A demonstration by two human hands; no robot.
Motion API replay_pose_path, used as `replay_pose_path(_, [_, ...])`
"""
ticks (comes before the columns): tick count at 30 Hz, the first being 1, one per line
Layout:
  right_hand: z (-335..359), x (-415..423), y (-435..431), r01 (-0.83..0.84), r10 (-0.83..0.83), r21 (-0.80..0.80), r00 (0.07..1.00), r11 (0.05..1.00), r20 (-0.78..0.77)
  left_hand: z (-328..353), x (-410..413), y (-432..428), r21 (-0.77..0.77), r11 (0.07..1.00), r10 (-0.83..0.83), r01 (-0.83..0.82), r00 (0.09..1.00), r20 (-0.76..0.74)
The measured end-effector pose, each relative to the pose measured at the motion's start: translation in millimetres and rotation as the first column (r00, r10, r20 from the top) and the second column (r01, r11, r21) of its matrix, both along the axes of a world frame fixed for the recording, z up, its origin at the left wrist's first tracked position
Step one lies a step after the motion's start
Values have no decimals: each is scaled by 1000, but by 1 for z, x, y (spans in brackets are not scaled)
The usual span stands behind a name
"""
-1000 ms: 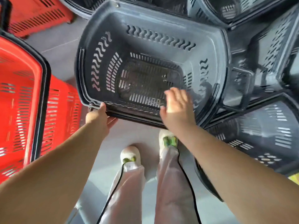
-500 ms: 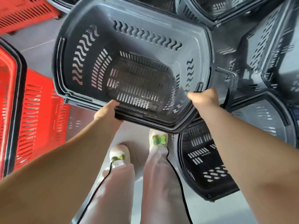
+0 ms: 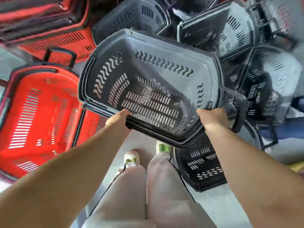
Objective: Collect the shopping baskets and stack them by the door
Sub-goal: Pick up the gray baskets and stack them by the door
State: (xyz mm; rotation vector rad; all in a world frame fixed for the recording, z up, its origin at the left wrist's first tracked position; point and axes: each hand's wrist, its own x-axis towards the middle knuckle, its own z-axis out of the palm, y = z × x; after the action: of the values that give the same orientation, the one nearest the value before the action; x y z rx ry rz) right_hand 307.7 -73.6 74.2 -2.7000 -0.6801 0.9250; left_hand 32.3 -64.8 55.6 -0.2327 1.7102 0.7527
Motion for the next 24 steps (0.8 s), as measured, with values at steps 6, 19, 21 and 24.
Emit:
replay_pose_path(6, [100,-5,9,-79,84,168,996,983,-21,93,-21,14,184,977,-85,106,989,-119])
replay_pose_path(19, [204,-23,111,-202,191,297,979,933,65,193,-74,59,388,914,241,-121,930,-279])
replay_pose_path(21, [216,-44,127,-276,268,302,961,912,69,201,-93,51,413,887,353,-205,878,-322])
replay_pose_path(24, [225,-87,147,-378,378,321,923,868,65,211,-126,36,440,845,472,-305,812,-342])
